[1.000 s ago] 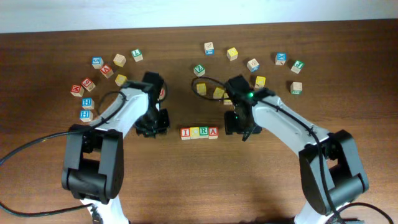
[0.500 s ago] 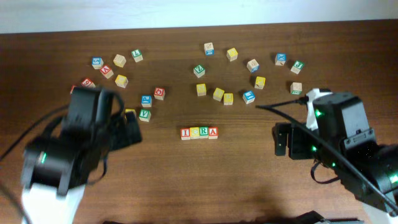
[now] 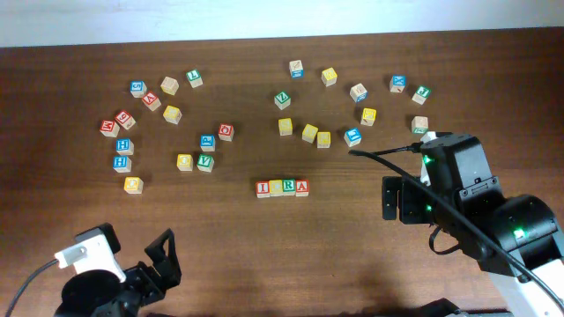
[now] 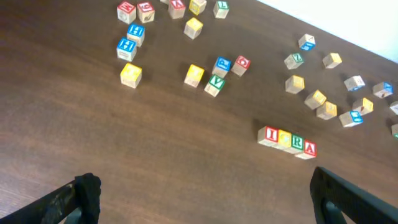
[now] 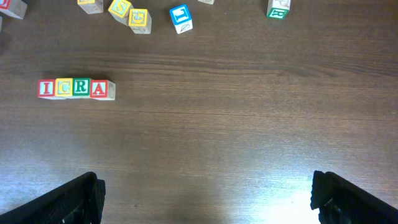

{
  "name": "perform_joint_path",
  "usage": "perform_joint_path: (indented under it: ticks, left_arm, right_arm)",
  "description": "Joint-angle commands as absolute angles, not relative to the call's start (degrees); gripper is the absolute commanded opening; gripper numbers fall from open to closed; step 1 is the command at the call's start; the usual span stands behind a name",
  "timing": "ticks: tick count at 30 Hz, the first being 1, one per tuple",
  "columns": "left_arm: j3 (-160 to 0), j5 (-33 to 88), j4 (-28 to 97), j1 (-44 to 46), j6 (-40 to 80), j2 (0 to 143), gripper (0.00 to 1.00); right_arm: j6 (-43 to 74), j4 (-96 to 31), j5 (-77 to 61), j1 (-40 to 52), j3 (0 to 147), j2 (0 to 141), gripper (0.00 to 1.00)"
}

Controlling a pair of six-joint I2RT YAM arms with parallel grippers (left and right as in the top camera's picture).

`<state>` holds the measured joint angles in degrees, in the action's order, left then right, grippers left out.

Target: Spell out ICRA

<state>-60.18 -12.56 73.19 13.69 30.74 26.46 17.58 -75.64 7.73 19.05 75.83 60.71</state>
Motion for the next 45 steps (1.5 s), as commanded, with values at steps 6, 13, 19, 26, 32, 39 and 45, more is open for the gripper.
perform_joint_path:
  ticks: [6,13,19,26,32,39,45]
  left_arm:
    - [-59.64,-13.32,73.65,13.61,31.24,26.28,0.99]
    - [-59.66,-13.32,79.81,13.58,31.29,26.28,0.99]
    - [-59.66,-13.30,79.81,13.58,31.27,26.28,0.99]
    - [-59.66,-13.30,79.81,13.61,31.27,26.28,0.99]
    - [-59.66,-13.30,79.81,13.58,31.27,26.28,0.99]
    - [-59.66,-13.32,79.81,13.61,31.29,26.28,0.99]
    - [-59.66,-13.30,79.81,13.58,31.29,26.28,0.99]
  right_arm:
    - [15.42,-75.72,10.55,19.09,75.42,63.92,0.98]
    - [15.38,-72.16,8.23,19.07,75.42,67.20,0.98]
    - [12.19,-53.52,5.13,10.50,60.86,52.88,0.98]
    - [6.37,-22.50,2.79,9.63,27.38,24.67,0.98]
    - [6.17,-7.88,3.25,9.61,11.27,10.81,0.98]
    - [6.22,-1.80,3.22,9.61,0.32,0.19,0.98]
    - [3.11,-4.51,3.38,9.26,0.32,0.19,0.98]
